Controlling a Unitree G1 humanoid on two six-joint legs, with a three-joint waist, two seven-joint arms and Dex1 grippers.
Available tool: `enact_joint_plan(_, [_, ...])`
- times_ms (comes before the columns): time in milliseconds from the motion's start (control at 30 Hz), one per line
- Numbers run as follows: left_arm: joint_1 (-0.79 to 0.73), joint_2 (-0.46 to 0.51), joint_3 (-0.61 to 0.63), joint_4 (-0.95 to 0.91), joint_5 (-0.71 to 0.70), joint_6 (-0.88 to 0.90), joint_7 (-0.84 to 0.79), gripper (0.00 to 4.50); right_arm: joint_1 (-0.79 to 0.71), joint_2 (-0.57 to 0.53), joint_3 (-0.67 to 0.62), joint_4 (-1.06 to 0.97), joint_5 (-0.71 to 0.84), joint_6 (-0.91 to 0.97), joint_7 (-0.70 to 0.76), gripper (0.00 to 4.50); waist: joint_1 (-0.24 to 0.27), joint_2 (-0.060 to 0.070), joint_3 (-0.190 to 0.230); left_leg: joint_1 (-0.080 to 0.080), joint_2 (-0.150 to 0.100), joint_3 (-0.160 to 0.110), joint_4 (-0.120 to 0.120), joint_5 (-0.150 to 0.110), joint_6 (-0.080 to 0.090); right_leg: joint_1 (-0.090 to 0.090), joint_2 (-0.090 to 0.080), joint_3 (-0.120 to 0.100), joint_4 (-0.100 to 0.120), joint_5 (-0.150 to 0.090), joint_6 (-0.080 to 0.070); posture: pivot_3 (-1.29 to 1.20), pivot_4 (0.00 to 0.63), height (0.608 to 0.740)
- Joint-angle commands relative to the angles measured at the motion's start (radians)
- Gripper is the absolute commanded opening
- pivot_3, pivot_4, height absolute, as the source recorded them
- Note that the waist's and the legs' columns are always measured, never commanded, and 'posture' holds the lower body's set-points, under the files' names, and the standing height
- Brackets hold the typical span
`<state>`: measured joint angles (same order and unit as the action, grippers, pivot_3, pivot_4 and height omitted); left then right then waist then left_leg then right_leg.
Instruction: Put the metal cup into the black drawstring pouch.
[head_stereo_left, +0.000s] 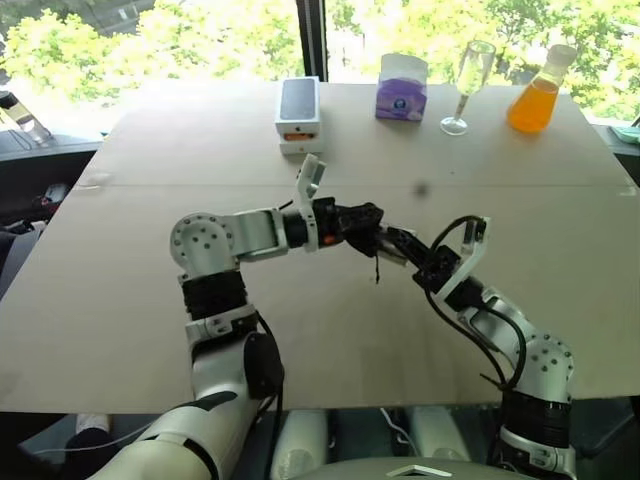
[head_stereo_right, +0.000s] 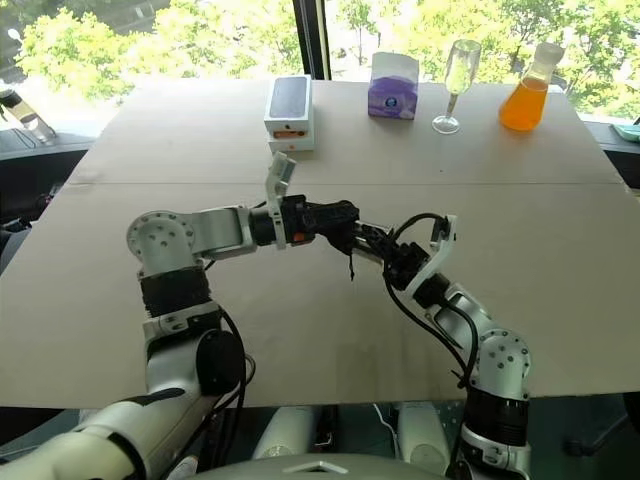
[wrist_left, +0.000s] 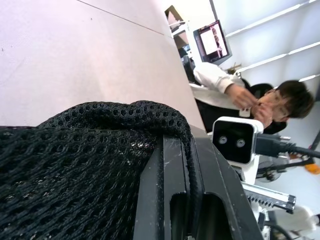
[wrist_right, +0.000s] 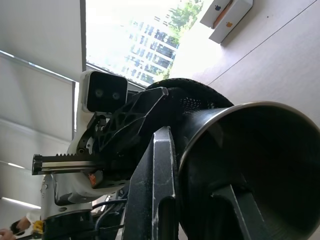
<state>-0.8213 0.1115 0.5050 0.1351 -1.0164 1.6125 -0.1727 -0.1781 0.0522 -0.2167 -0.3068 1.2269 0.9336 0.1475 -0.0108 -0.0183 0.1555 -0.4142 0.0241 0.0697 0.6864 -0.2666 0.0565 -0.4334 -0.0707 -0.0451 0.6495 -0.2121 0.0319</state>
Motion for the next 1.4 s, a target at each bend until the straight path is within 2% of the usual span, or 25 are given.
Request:
enact_joint_plan(33, [-0.019, -0.006, -0.012, 0.020, -0.157, 0.002, 0.064, 0.00, -0.052, 0.014, 0.028, -0.009, 0.040, -0.030, 0.016, 0.01, -0.001, 0.000, 0.000, 0.000, 0.000, 0.000, 0.000, 0.000, 0.000, 0.000, 0.000, 0.000, 0.000, 0.000, 0.000, 0.00, 0.150, 0.737])
enact_joint_plan(333, [-0.059, -0.046, 0.006, 0.050, -0.435, 0.002, 0.247, 0.00, -0.085, -0.059, 0.171, -0.002, -0.110, -0.066, 0.176, 0.01, -0.001, 0.000, 0.000, 0.000, 0.000, 0.000, 0.000, 0.000, 0.000, 0.000, 0.000, 0.000, 0.000, 0.000, 0.000, 0.00, 0.150, 0.737])
enact_joint_plan(567, [-0.006, 0.046, -0.177, -0.029, -0.623, 0.001, 0.271, 0.00, -0.128, -0.084, 0.215, 0.044, -0.210, -0.128, 0.258, 0.01, -0.001, 0.000, 0.000, 0.000, 0.000, 0.000, 0.000, 0.000, 0.000, 0.000, 0.000, 0.000, 0.000, 0.000, 0.000, 0.00, 0.150, 0.737])
enact_joint_plan(800, [0.007, 0.124, -0.321, -0.068, -0.740, -0.098, 0.295, 0.00, -0.176, -0.168, 0.397, 0.032, -0.542, -0.371, 0.423, 0.01, 0.000, 0.000, 0.000, 0.000, 0.000, 0.000, 0.000, 0.000, -0.001, 0.000, 0.000, 0.000, 0.000, 0.000, 0.000, 0.00, 0.150, 0.737])
enact_joint_plan(933, [0.003, 0.156, -0.362, -0.053, -0.740, -0.140, 0.292, 0.00, -0.200, -0.219, 0.480, 0.045, -0.687, -0.496, 0.524, 0.01, 0.000, 0.000, 0.000, 0.000, -0.001, 0.000, 0.000, 0.000, -0.001, 0.000, 0.000, 0.000, -0.001, 0.000, 0.000, 0.00, 0.150, 0.737])
enact_joint_plan(1100, [-0.024, 0.153, -0.391, -0.047, -0.653, -0.171, 0.254, 0.00, -0.244, -0.288, 0.559, 0.115, -0.879, -0.670, 0.632, 0.01, 0.000, 0.000, 0.000, 0.001, -0.001, 0.000, 0.000, 0.001, -0.001, 0.000, 0.000, -0.002, -0.001, 0.000, 0.000, 0.00, 0.150, 0.737])
enact_joint_plan(1267, [-0.014, 0.129, -0.413, -0.070, -0.607, -0.184, 0.236, 0.00, -0.308, -0.330, 0.618, 0.207, -1.082, -0.858, 0.669, 0.01, 0.000, 0.000, 0.000, 0.001, -0.001, 0.001, 0.000, 0.001, -0.001, 0.000, 0.000, -0.003, -0.001, 0.000, 0.000, 0.00, 0.150, 0.737])
enact_joint_plan(1400, [0.008, 0.129, -0.422, -0.115, -0.556, -0.203, 0.209, 0.00, -0.343, -0.335, 0.653, 0.263, -1.186, -0.983, 0.693, 0.01, 0.000, 0.000, 0.000, 0.001, -0.001, 0.001, 0.000, 0.001, -0.002, 0.000, 0.000, -0.004, -0.001, 0.000, 0.000, 0.00, 0.150, 0.737])
